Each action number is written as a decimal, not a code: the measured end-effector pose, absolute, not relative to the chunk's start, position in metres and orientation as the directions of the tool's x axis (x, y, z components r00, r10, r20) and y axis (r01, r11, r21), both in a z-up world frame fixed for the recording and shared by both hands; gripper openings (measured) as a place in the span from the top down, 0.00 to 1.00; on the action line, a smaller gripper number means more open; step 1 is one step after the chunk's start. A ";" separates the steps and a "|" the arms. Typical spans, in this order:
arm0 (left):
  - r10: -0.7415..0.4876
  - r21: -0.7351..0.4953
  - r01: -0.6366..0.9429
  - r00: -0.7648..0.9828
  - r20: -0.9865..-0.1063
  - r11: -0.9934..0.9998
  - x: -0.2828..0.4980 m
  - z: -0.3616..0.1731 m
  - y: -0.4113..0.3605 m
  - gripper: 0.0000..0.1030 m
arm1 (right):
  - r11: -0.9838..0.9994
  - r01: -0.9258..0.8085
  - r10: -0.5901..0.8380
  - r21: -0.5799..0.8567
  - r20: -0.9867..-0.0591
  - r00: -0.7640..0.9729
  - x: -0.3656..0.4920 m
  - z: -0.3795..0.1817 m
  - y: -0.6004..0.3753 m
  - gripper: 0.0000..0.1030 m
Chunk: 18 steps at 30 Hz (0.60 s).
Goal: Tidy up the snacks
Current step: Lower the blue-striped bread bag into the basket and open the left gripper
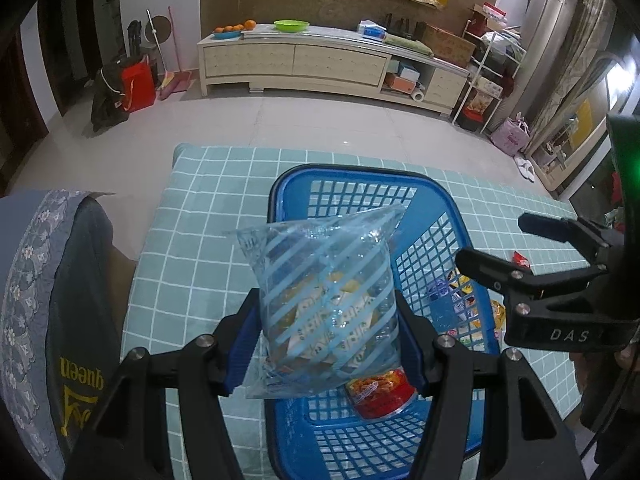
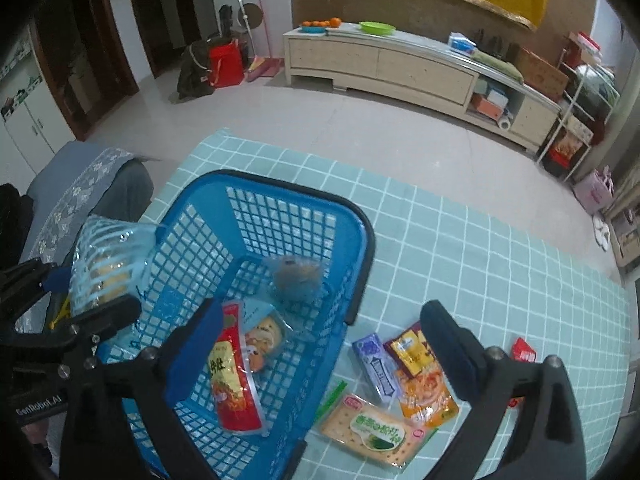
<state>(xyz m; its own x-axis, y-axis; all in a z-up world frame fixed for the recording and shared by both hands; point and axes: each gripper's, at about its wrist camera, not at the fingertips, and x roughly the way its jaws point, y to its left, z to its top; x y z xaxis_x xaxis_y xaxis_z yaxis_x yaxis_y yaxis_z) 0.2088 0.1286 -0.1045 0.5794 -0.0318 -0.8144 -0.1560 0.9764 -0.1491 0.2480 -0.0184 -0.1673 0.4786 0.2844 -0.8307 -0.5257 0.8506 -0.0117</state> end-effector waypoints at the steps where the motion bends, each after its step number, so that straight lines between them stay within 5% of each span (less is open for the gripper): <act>1: -0.034 -0.151 -0.154 0.580 -0.814 0.976 0.211 -0.105 0.129 0.43 | 0.854 -0.521 0.284 -0.008 -0.832 0.477 0.248 -0.168 -0.021 0.03; 18: -0.076 -0.141 -0.075 0.556 -0.827 0.987 0.261 -0.137 0.115 0.42 | 0.911 -0.412 0.244 0.036 -0.851 0.465 0.271 -0.188 -0.055 0.03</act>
<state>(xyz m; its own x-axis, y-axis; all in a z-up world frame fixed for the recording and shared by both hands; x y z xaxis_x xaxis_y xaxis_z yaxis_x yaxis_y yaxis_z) 0.2611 0.1145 -0.1365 0.5564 -0.0760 -0.8275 -0.0754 0.9871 -0.1414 0.2706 -0.0550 -0.1885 0.4651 0.2443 -0.8509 -0.4118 0.9106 0.0364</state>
